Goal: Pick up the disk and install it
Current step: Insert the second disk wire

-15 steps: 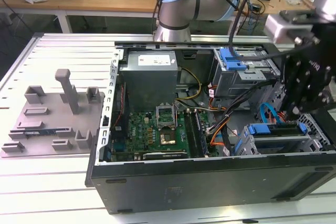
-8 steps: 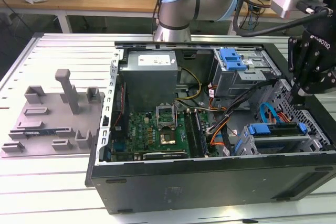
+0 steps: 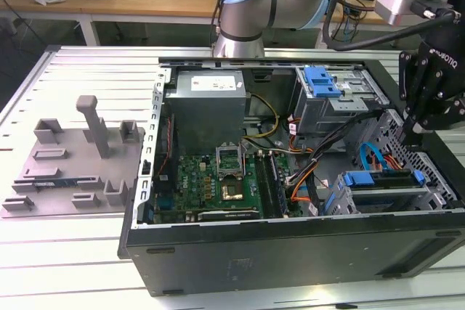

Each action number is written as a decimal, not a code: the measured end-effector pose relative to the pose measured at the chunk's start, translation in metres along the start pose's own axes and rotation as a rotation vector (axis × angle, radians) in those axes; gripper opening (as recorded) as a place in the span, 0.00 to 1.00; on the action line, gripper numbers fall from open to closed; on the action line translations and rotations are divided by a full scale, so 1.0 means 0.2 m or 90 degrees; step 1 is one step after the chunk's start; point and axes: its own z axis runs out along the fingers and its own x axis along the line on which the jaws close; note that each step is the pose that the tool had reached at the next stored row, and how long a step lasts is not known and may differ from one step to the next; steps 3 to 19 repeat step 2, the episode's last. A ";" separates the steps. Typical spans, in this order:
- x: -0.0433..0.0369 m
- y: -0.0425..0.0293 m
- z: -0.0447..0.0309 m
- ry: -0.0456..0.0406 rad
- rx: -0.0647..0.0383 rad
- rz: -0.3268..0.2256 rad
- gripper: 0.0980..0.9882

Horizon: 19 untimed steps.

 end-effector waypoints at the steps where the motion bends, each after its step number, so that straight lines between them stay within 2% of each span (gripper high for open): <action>1: 0.000 0.000 0.000 0.0004 0.000 0.000 0.01; 19: 0.000 0.000 0.000 0.0010 0.000 0.000 0.01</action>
